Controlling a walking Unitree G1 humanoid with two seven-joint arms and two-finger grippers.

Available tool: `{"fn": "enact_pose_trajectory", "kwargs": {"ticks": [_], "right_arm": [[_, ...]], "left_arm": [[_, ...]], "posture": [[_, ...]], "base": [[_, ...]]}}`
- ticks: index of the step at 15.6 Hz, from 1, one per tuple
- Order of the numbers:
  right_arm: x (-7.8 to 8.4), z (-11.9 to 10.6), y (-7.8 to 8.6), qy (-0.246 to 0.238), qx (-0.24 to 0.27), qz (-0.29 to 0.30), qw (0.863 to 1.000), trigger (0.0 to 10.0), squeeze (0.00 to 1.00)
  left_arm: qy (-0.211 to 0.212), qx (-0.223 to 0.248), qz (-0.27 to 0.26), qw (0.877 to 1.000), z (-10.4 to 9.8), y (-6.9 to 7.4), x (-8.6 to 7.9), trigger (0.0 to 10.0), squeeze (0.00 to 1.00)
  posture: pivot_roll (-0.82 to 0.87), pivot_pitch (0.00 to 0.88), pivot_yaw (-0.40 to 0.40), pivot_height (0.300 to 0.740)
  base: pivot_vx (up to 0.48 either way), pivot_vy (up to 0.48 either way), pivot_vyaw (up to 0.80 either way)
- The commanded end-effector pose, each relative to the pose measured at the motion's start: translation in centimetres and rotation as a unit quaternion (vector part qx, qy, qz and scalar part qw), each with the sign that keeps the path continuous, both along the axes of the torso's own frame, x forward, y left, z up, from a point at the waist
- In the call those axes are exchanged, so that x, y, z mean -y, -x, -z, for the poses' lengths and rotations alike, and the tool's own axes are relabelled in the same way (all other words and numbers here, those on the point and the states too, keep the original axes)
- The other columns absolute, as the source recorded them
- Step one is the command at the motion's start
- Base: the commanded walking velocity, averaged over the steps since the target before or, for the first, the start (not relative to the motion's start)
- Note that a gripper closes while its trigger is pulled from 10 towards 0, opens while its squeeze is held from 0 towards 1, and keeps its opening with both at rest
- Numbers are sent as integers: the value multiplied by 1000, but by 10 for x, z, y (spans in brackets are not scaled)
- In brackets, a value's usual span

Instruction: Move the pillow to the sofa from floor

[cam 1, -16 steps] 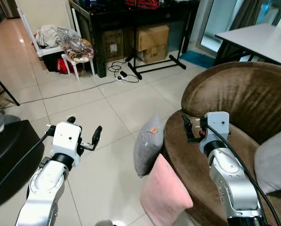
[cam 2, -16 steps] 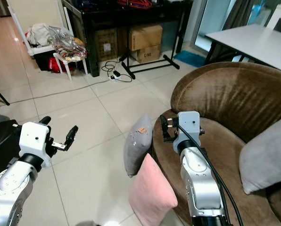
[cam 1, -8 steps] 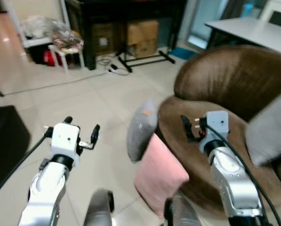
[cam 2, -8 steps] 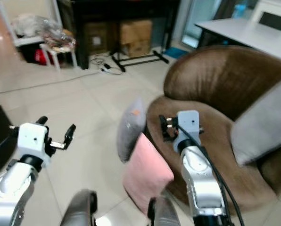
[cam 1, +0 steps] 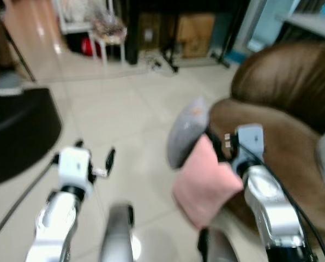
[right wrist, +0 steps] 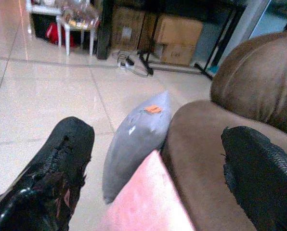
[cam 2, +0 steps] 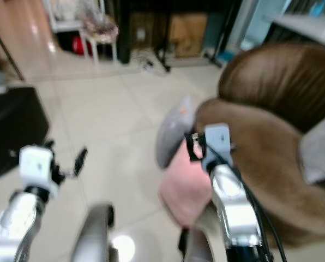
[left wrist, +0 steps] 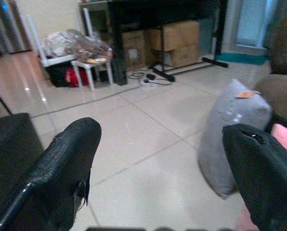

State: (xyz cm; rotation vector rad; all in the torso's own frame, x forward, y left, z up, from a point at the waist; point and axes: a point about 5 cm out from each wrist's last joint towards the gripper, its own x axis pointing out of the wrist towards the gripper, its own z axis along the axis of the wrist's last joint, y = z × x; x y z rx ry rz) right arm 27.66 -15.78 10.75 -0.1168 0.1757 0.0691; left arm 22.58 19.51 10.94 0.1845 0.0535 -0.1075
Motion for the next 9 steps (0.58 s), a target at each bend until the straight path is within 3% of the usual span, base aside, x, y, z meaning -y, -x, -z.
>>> {"fn": "enact_pose_trajectory", "kwargs": {"ticks": [1, 2, 3, 4, 9], "right_arm": [[1, -5, -3, 3, 10, 1, 1000, 10000, 1000], [1, -5, -3, 4, 9, 1, 1000, 10000, 1000], [1, -5, -4, 12, 5, 0, 1000, 10000, 757], [2, -4, -4, 16, 0, -2, 1000, 10000, 0], [2, -2, -5, 7, -8, 2, 1000, 10000, 0]], "left_arm": [[-1, 13, 0, 1000, -6, -4, 0, 10000, 0], [0, 14, 0, 1000, -6, -4, 0, 10000, 0], [0, 14, -5, 1000, -5, -5, -1, 10000, 0], [1, 15, -9, 1000, -5, -4, -2, 10000, 0], [-1, 15, -10, 1000, -5, -4, -3, 10000, 0]], "posture": [[35, 0, -96, 585], [35, 0, -96, 585], [27, 0, -101, 585], [27, 0, -101, 585], [31, 0, -102, 585]], "base": [[322, 0, 0], [322, 0, 0], [330, 0, 0], [330, 0, 0], [327, 0, 0]]}}
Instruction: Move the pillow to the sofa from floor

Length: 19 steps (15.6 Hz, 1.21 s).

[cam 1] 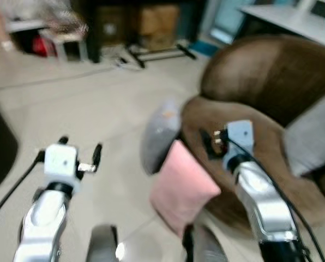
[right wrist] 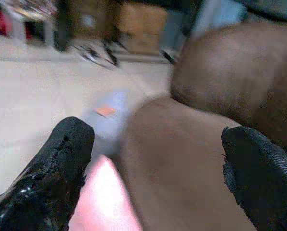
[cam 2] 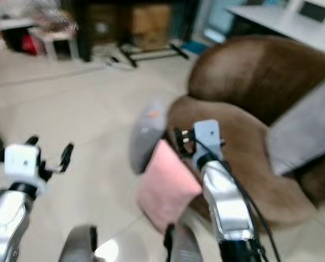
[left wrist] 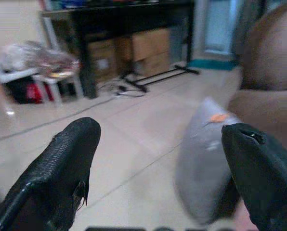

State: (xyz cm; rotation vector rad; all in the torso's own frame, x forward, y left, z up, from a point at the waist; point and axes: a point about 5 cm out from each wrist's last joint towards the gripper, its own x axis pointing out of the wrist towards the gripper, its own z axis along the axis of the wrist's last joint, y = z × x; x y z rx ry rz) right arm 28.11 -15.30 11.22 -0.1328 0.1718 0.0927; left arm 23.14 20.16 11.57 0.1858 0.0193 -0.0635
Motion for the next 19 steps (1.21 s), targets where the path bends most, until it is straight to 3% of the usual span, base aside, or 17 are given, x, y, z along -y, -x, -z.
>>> {"fn": "enact_pose_trajectory", "kwargs": {"ticks": [1, 5, 8, 11, 15, 19], "right_arm": [[6, 2, 0, 1, -9, 14, 1000, 10000, 0], [2, 3, 0, -22, -11, -13, 1000, 10000, 0], [-6, 6, 3, 17, -21, -70, 997, 10000, 0], [-9, 8, 4, 28, -23, -87, 996, 10000, 0], [-1, 10, 4, 29, -27, -88, 995, 10000, 0], [8, 14, 3, 21, -41, -70, 996, 10000, 0]], "left_arm": [[-2, -4, 10, 1000, 1, 2, 4, 10000, 0], [-4, -4, 13, 1000, 1, 1, 3, 10000, 0], [-6, -3, 13, 1000, 1, 1, 3, 10000, 0], [-8, -4, 15, 1000, 1, 1, 4, 10000, 0], [-11, -4, 18, 1000, 1, 0, 5, 10000, 0], [-20, -11, 10, 1000, 6, 0, 5, 10000, 0]], "posture": [[31, 0, -99, 585], [32, 0, -99, 585], [34, 0, -101, 585], [35, 0, -100, 585], [34, 0, -99, 585], [26, 0, -98, 571]], "base": [[330, 0, 0], [326, 0, 0], [320, 0, 694], [311, 0, 800], [297, 0, 0], [0, 0, 0]]}}
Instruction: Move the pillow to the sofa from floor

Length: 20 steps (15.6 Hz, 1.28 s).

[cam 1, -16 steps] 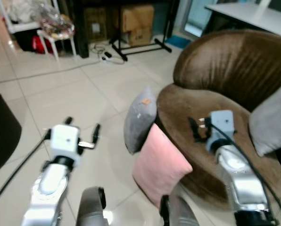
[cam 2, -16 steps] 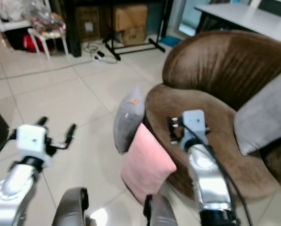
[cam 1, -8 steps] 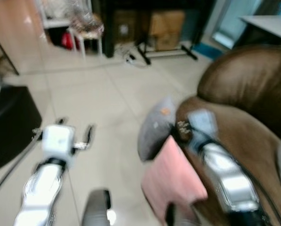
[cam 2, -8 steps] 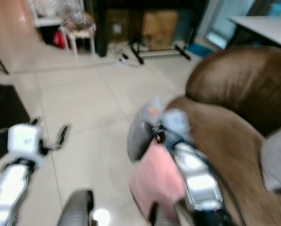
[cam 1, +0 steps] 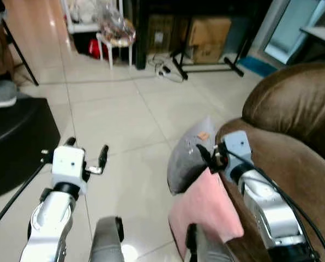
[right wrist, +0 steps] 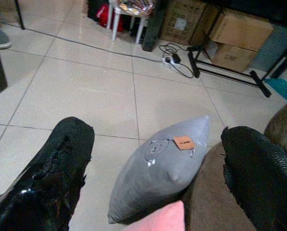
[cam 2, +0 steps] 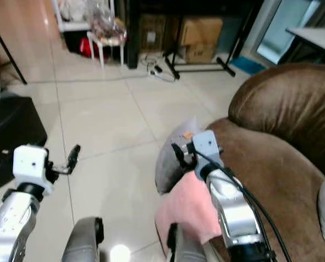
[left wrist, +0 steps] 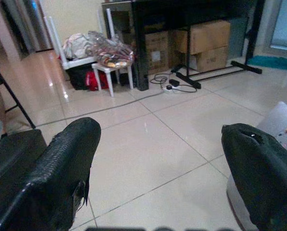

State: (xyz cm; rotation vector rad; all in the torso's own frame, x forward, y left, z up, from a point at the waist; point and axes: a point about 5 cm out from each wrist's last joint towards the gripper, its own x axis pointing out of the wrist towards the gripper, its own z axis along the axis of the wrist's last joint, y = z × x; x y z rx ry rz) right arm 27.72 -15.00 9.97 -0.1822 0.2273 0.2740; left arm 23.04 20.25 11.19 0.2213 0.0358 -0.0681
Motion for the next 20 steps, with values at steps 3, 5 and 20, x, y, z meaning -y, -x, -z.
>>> {"fn": "enact_pose_trajectory", "kwargs": {"ticks": [3, 5, 20], "right_arm": [[15, 6, -2, 6, -21, 31, 999, 10000, 0], [20, 10, -2, -4, -40, 52, 998, 10000, 0], [33, 55, -41, 10, -178, 75, 981, 10000, 1000]], "left_arm": [[-9, -11, 18, 1000, 4, -1, 8, 10000, 0], [-11, -20, 35, 999, 7, -2, 10, 10000, 0], [-3, -62, 202, 977, 2, 1, 30, 10000, 0]], "posture": [[21, 0, -96, 546], [5, 0, -88, 526], [2, 82, -58, 471]], "base": [[0, 0, 0], [0, 0, 0], [0, 0, 0]]}}
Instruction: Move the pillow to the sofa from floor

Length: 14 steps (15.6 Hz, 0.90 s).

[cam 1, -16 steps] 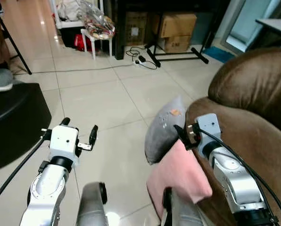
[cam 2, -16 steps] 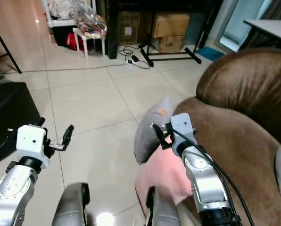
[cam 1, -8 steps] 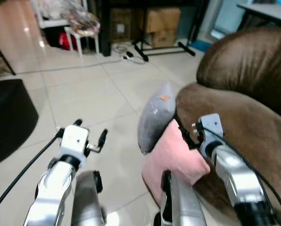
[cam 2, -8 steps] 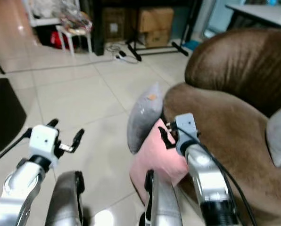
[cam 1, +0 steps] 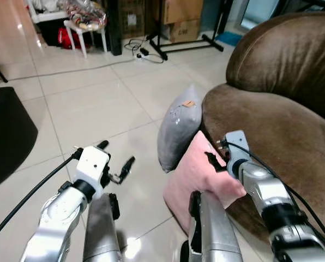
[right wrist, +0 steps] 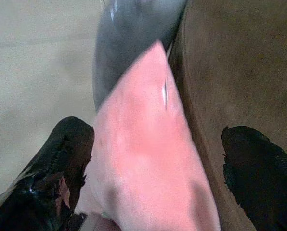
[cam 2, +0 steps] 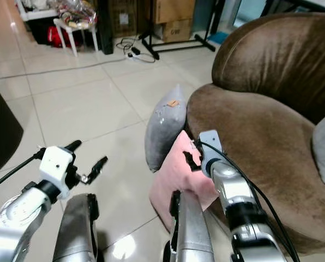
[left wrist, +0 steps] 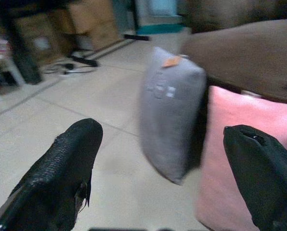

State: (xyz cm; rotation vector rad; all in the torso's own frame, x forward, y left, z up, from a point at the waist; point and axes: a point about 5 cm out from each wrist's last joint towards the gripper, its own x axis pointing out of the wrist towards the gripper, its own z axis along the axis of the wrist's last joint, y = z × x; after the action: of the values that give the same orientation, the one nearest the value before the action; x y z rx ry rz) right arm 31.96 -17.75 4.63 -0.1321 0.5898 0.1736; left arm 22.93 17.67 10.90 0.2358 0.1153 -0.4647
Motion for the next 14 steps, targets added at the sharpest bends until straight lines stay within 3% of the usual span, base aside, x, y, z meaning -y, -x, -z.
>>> {"fn": "enact_pose_trajectory", "kwargs": {"ticks": [1, 2, 3, 4, 8, 9, 10, 14], "right_arm": [[9, 8, 1, 16, -19, 22, 999, 10000, 1000], [11, 10, 1, 22, -26, 28, 999, 10000, 1000], [14, 16, 2, 40, -40, 35, 998, 10000, 557], [15, 20, 3, 51, -49, 39, 997, 10000, 0], [13, 36, 9, 85, -77, 73, 991, 10000, 0], [12, 39, 11, 94, -83, 74, 989, 7804, 0], [10, 41, 12, 87, -83, 80, 990, 0, 0], [0, 40, 9, 54, -67, 69, 994, 0, 0]], "left_arm": [[8, -11, 33, 999, -3, 4, 5, 10000, 0], [7, -14, 42, 999, -3, 6, 5, 10000, 0], [1, -21, 56, 998, -6, 11, 4, 10000, 0], [-2, -28, 63, 998, -8, 15, 2, 10000, 0], [-10, -55, 86, 995, -13, 25, -8, 10000, 0], [-8, -63, 95, 993, -14, 28, -7, 10000, 0], [-8, -68, 100, 993, -14, 31, -7, 10000, 0], [-7, -74, 105, 992, -15, 34, -5, 10000, 0]], "posture": [[12, 109, -58, 471], [12, 109, -58, 471], [34, 154, -54, 471], [41, 176, -51, 471], [46, 227, -38, 471], [45, 231, -38, 471], [46, 231, -38, 471], [44, 221, -38, 471]], "base": [[0, 0, 0], [0, 0, 0], [0, 0, 0], [0, 0, 0], [0, 0, 0], [0, 0, 0], [0, 0, 0], [0, 0, 0]]}}
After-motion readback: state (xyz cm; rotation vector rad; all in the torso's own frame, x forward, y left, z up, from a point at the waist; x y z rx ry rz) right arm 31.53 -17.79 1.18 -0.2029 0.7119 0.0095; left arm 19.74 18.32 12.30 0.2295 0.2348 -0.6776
